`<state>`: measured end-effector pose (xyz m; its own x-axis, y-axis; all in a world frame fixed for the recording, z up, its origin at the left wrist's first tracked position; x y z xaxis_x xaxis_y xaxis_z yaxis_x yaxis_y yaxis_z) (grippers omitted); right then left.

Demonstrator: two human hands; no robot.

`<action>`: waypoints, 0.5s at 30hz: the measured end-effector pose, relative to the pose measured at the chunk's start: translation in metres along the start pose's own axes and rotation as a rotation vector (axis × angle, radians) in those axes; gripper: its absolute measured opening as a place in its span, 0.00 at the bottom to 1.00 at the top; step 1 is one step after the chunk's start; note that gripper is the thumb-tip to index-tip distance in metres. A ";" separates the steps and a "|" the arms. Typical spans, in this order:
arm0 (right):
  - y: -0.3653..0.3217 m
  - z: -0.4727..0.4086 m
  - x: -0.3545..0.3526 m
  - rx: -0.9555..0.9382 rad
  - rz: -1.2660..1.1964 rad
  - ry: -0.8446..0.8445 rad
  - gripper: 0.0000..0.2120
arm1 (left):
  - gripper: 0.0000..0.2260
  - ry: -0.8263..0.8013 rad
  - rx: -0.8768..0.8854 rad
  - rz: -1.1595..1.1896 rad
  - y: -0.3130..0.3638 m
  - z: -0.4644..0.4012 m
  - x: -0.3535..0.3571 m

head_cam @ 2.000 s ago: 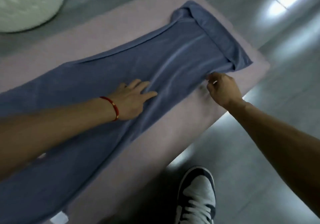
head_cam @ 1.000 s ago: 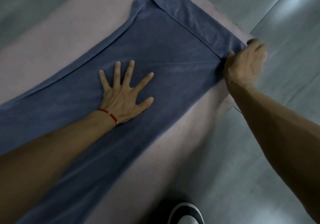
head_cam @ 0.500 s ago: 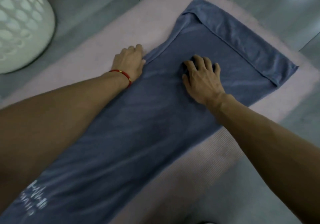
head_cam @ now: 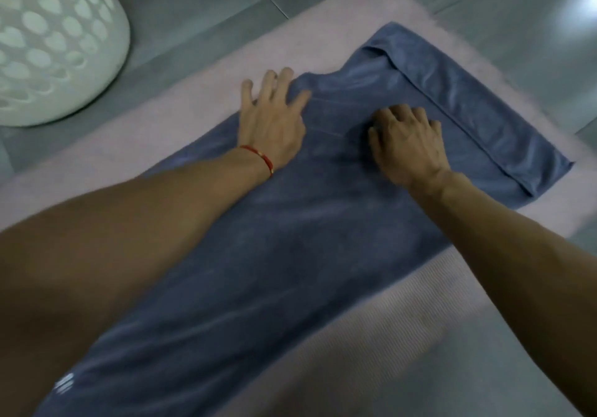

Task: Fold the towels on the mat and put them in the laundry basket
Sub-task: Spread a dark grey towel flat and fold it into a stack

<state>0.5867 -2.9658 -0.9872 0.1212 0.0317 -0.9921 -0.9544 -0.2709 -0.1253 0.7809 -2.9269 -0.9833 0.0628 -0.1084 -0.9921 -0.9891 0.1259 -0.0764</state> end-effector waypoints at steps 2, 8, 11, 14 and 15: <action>0.008 -0.030 -0.007 0.048 -0.034 0.013 0.16 | 0.23 -0.089 0.068 0.051 0.029 0.006 0.028; 0.004 -0.123 0.007 0.046 0.027 -0.034 0.17 | 0.26 -0.154 -0.011 0.161 0.030 0.009 0.064; -0.002 -0.156 0.012 0.001 0.048 -0.027 0.17 | 0.26 -0.130 -0.025 0.166 0.031 0.009 0.059; -0.013 -0.181 0.008 -0.075 0.066 0.011 0.17 | 0.27 -0.127 -0.036 0.193 0.029 0.008 0.058; -0.017 -0.189 0.005 -0.091 0.062 0.010 0.16 | 0.27 -0.123 -0.039 0.193 0.028 0.009 0.057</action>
<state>0.6553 -3.1430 -0.9896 0.0659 0.0030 -0.9978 -0.9316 -0.3580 -0.0626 0.7579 -2.9211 -1.0432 -0.1150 0.0358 -0.9927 -0.9885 0.0945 0.1179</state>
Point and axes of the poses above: each hand's wrist, its own z-axis away from the middle knuckle, its own x-axis out of the palm, y = z × x, the point moved 10 cm from there along -z, towards the middle knuckle, and after that the axes turned 11 degrees about x, right-handed, at the moved point
